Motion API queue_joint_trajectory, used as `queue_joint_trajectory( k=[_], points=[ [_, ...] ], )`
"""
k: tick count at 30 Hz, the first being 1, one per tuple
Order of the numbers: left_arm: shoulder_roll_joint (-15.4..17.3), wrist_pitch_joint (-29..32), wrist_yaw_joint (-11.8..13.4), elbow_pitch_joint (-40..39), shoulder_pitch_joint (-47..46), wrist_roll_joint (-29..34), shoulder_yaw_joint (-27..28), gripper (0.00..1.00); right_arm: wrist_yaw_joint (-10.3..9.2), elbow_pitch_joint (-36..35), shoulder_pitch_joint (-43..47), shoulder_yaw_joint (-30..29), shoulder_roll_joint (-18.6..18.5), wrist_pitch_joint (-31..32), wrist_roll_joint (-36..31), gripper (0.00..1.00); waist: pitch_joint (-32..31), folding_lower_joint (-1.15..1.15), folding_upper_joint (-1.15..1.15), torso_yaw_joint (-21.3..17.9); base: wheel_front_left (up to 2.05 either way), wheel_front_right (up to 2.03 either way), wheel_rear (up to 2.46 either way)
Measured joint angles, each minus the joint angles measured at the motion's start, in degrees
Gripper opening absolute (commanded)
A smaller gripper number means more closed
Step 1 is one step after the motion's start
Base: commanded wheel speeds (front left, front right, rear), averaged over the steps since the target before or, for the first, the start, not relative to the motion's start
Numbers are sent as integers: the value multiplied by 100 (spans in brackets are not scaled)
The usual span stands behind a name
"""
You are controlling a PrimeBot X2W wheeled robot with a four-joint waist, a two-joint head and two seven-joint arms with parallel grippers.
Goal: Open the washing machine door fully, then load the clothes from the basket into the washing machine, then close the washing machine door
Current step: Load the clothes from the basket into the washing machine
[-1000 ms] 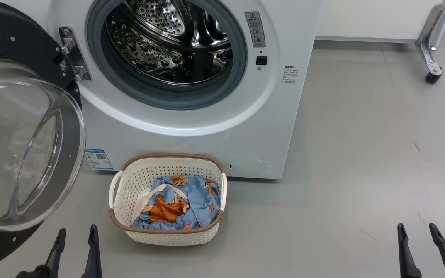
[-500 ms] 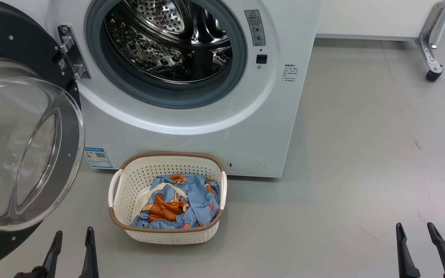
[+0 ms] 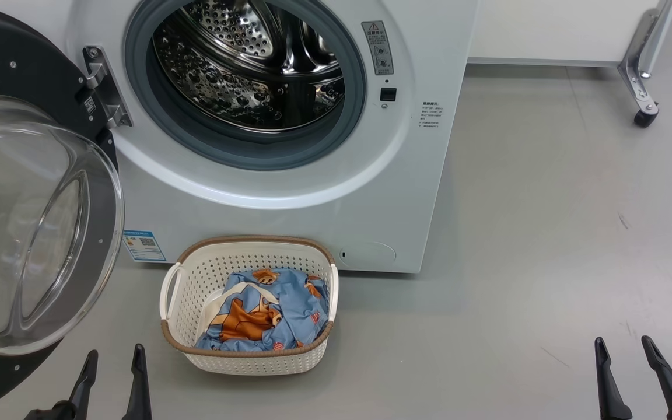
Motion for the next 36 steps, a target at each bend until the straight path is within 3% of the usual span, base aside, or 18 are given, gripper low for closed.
queue_joint_trajectory(
  k=[17, 36],
  points=[
    [-5, 0, -3, 63, -37, 0, 54, 100, 0, 30, 0, 19, -7, 1, 1, 100, -15, 0, 0, -116, 28, -28, 0],
    [-5, 0, -4, 80, -151, 9, 65, 100, 0, 37, -6, 19, -7, 1, 42, 100, 51, 0, 0, -193, 95, -95, 0]
  ],
)
